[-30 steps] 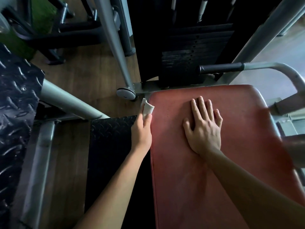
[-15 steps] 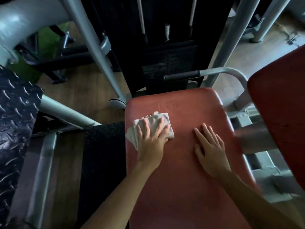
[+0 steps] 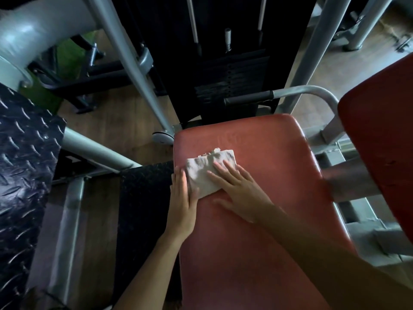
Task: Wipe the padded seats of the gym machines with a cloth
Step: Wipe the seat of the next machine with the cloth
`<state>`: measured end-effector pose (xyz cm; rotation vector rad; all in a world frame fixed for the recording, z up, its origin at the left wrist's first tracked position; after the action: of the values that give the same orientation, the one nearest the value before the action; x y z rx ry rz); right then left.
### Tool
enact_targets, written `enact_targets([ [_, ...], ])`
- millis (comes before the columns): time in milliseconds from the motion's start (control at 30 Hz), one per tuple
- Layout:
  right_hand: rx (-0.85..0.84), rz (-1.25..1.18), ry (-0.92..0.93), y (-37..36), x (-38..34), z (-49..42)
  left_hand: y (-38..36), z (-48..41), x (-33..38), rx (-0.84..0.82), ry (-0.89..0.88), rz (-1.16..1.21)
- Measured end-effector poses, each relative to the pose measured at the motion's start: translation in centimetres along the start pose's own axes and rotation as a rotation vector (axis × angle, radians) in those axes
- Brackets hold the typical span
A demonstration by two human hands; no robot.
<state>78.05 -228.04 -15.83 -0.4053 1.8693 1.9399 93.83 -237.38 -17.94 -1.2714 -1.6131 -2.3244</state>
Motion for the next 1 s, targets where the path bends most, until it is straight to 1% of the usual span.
enact_targets([
  [67,0.036,0.073,-0.024,-0.5,0.1,-0.5,0.0,0.1,-0.2,0.002,-0.020,-0.010],
  [133,0.136,0.181,-0.054,-0.3,-0.2,-0.6,0.1,0.2,-0.1,-0.014,-0.065,-0.048],
  [233,0.312,0.256,0.019,0.4,-1.3,-1.6,0.2,0.3,-0.1,-0.036,-0.105,-0.062],
  [267,0.343,0.266,0.031,0.7,-1.6,-1.8,0.2,0.3,-0.2,-0.050,-0.103,-0.060],
  [333,0.326,0.266,-0.011,1.4,-1.5,-1.7,0.1,0.4,-0.4,-0.081,-0.109,-0.072],
  [400,0.291,0.275,-0.103,1.9,-0.7,-0.7,0.0,0.3,-0.7,-0.094,-0.126,-0.103],
  [467,0.281,0.281,-0.181,2.5,0.0,1.2,-0.2,0.3,-1.0,-0.091,-0.158,-0.173],
  [567,0.295,0.284,-0.249,3.2,0.7,5.1,-0.6,0.3,-1.2,-0.059,-0.196,-0.276],
  [633,0.286,0.243,-0.256,3.1,1.2,7.2,-0.8,0.3,-1.3,-0.052,-0.192,-0.322],
  [767,0.081,0.069,-0.191,1.2,1.7,7.0,-1.0,0.3,-1.5,-0.057,-0.199,-0.380],
  [800,0.060,0.050,-0.186,0.5,1.8,6.5,-1.1,0.3,-1.4,-0.061,-0.203,-0.392],
  [867,0.091,0.032,-0.200,-0.2,2.1,6.2,-1.0,0.2,-1.3,-0.070,-0.205,-0.433],
  [1000,0.203,-0.030,-0.231,-0.2,1.7,6.2,-0.4,0.5,-0.9,-0.096,-0.168,-0.593],
])
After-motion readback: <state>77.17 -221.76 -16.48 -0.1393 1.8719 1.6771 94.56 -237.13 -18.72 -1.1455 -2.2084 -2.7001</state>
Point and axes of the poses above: each hand's wrist, its own z-axis away from the middle knuckle, its own y-axis out of the back of the hand, x = y × z, the point moved 5 cm from there along -z, towards the middle knuckle, and after that the axes turned 9 degrees about -z, right-handed, at the moved point
